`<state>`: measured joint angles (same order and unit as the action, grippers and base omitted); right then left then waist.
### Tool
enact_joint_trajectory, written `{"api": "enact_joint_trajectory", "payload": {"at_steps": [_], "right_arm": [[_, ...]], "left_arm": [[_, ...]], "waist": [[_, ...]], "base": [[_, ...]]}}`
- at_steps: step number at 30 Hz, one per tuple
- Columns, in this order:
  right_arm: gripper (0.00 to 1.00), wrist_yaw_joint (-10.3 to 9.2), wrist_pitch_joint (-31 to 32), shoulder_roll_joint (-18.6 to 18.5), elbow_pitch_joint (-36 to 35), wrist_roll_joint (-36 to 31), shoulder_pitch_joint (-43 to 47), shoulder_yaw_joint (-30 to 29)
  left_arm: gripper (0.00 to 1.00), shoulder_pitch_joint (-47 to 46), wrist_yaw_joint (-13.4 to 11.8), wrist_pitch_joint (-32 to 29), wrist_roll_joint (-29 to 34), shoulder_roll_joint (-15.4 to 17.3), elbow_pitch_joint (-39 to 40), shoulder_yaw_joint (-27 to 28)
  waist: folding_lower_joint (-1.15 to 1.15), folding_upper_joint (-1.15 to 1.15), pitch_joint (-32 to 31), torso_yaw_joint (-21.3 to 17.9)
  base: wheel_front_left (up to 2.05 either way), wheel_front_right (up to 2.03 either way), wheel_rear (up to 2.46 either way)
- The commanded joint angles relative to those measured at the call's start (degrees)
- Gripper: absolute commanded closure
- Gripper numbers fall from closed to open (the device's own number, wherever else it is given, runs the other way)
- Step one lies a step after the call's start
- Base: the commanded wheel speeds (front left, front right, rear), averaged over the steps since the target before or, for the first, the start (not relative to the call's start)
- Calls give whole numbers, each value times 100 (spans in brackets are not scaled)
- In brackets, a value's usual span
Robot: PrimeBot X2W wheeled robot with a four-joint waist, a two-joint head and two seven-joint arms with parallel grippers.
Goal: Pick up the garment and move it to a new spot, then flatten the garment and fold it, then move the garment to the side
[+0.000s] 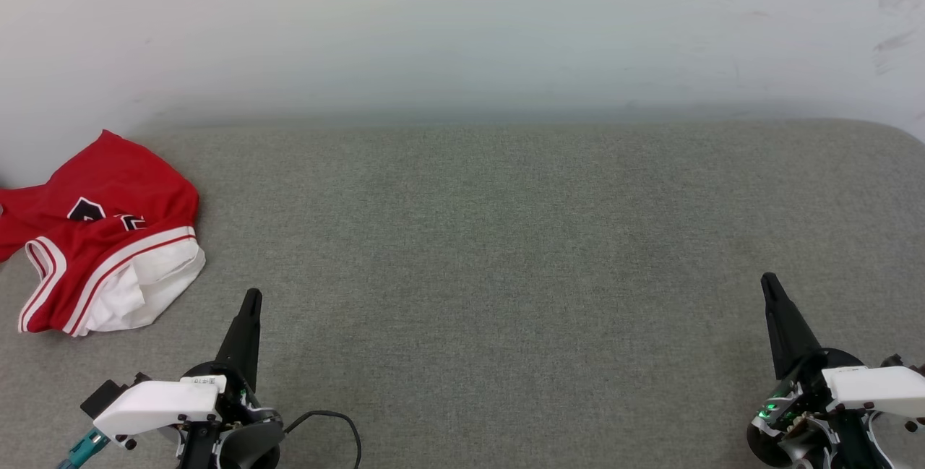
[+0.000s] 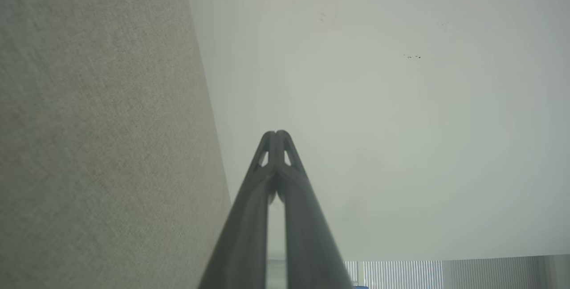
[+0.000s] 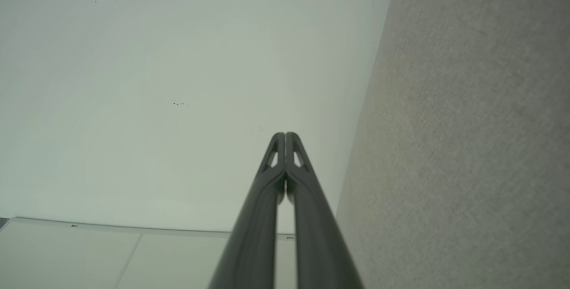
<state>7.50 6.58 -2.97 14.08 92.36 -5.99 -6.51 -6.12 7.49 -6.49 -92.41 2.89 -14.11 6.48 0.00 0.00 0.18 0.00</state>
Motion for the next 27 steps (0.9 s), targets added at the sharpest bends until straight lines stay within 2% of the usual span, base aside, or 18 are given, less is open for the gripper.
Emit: {"api": "enact_joint_trajectory", "payload": {"at_steps": [1, 16, 17, 18, 19, 20, 27], "right_arm": [[100, -3, -5, 27, -2, -2, -77, 4], [100, -3, -5, 27, -2, -2, -77, 4], [0, 0, -4, -1, 16, -4, 10, 0], [100, -1, -7, 0, 55, -8, 38, 2], [100, -1, -8, 0, 111, -9, 87, 3], [0, -1, -9, 0, 158, -11, 148, 3], [0, -1, -209, 2, 106, -258, 194, 17]], "left_arm": [[100, -39, 14, -22, 19, -7, 13, 16], [100, -39, 14, -22, 18, -7, 14, 16], [0, 5, 0, 8, 1, -1, -15, -4], [100, 28, -1, 16, 1, -4, -60, -9], [100, 73, -1, 19, 2, -9, -110, -18], [0, 129, -1, 20, 2, -14, -165, -23], [0, 155, -1, 218, 147, -14, -62, -43]], "waist": [[0, 0, 0, 0], [0, 0, 0, 0], [0, 0, 0, 0], [0, 0, 0, 0], [0, 0, 1, 0], [0, 0, 1, 0], [0, 0, 4, 1]], "base": [[0, 0, 0], [0, 0, 0], [0, 0, 0], [0, 0, 0], [0, 0, 0], [0, 0, 0], [0, 0, 0]]}}
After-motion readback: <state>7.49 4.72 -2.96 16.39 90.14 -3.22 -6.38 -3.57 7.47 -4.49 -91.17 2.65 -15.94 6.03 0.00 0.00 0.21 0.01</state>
